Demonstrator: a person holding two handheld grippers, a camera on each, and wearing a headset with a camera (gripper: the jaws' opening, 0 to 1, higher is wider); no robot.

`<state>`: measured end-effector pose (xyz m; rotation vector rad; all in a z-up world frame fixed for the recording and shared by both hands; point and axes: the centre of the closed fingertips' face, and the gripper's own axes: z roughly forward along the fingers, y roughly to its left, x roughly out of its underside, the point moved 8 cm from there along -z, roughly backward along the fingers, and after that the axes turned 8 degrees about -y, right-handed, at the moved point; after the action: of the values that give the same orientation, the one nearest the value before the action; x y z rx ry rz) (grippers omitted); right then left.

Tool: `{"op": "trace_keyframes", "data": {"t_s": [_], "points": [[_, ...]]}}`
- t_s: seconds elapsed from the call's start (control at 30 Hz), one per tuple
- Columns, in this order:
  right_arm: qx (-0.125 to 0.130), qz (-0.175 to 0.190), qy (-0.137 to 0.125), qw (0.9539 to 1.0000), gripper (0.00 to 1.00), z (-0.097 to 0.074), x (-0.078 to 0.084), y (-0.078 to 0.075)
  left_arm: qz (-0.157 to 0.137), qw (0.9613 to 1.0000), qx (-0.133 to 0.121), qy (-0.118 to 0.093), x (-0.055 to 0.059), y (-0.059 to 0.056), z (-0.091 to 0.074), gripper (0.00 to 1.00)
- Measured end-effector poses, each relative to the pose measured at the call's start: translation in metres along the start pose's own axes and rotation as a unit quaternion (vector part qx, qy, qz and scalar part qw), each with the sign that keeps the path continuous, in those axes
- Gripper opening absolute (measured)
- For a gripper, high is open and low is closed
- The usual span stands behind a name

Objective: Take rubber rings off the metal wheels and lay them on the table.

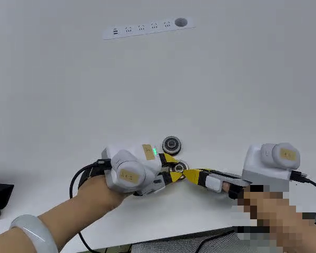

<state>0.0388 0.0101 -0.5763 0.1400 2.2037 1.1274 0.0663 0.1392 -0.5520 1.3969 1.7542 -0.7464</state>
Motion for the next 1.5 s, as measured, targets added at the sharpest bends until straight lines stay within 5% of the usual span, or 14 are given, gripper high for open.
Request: {"op": "trace_keyframes", "data": {"t_s": [1.5], "points": [[-0.025, 0.010, 0.000, 0.9996, 0.16, -0.0021, -0.0029, 0.0014, -0.007, 1.0000, -0.005, -0.003, 0.0001, -0.0020, -0.0009, 0.12]]}}
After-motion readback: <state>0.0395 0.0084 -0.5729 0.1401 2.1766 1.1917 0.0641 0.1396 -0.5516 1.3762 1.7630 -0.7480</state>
